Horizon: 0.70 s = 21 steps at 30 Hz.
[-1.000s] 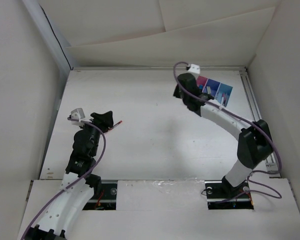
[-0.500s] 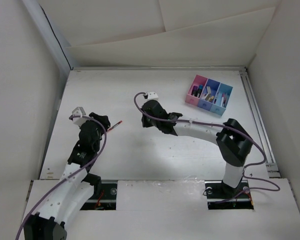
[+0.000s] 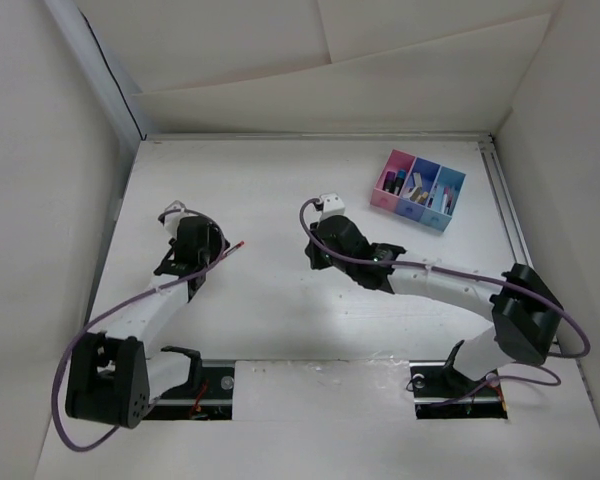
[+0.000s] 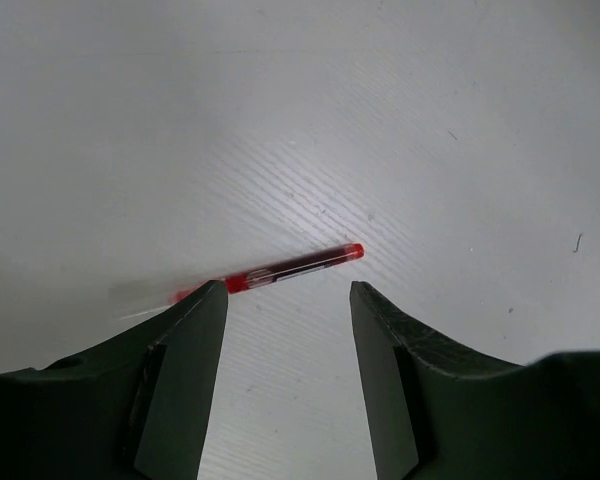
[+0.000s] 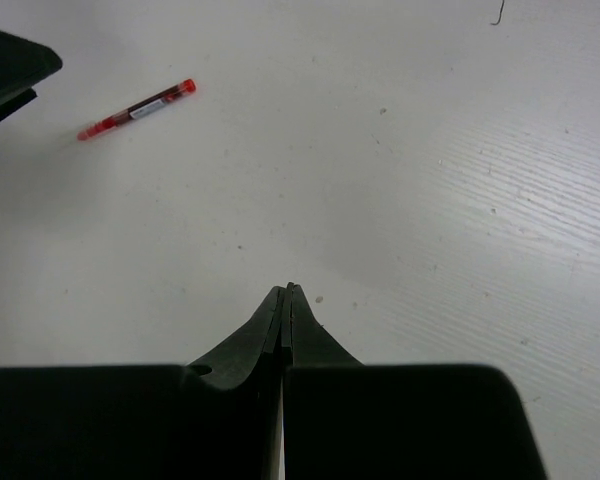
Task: Sort the stationery into containers
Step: Move the pen to the center of the board.
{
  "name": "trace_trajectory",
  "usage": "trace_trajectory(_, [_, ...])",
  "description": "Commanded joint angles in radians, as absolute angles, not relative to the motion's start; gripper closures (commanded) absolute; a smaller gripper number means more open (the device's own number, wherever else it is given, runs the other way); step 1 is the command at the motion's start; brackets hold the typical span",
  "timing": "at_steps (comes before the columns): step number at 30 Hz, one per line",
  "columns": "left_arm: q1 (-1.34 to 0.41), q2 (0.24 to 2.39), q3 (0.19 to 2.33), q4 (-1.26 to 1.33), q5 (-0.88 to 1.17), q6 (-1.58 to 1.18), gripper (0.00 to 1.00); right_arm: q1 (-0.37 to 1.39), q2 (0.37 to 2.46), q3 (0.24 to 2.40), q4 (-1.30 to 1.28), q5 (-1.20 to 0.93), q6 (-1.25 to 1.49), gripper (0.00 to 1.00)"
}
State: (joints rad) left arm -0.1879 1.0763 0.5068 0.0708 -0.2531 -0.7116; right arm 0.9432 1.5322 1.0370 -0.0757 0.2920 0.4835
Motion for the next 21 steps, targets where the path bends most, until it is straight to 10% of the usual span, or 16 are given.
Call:
trace_trajectory(1, [-0.186, 1.158, 0.619, 0.097, -0.19, -0.637, 0.51, 0.95, 1.445, 1.006, -0.019, 0.31, 0.459, 1.0])
trace_trajectory(21, [-0.227, 1.413, 0.704, 0.048, -0.244, -0.518, 0.58, 0.92, 1.333, 0.948, -0.008, 0.225, 0.439, 0.99])
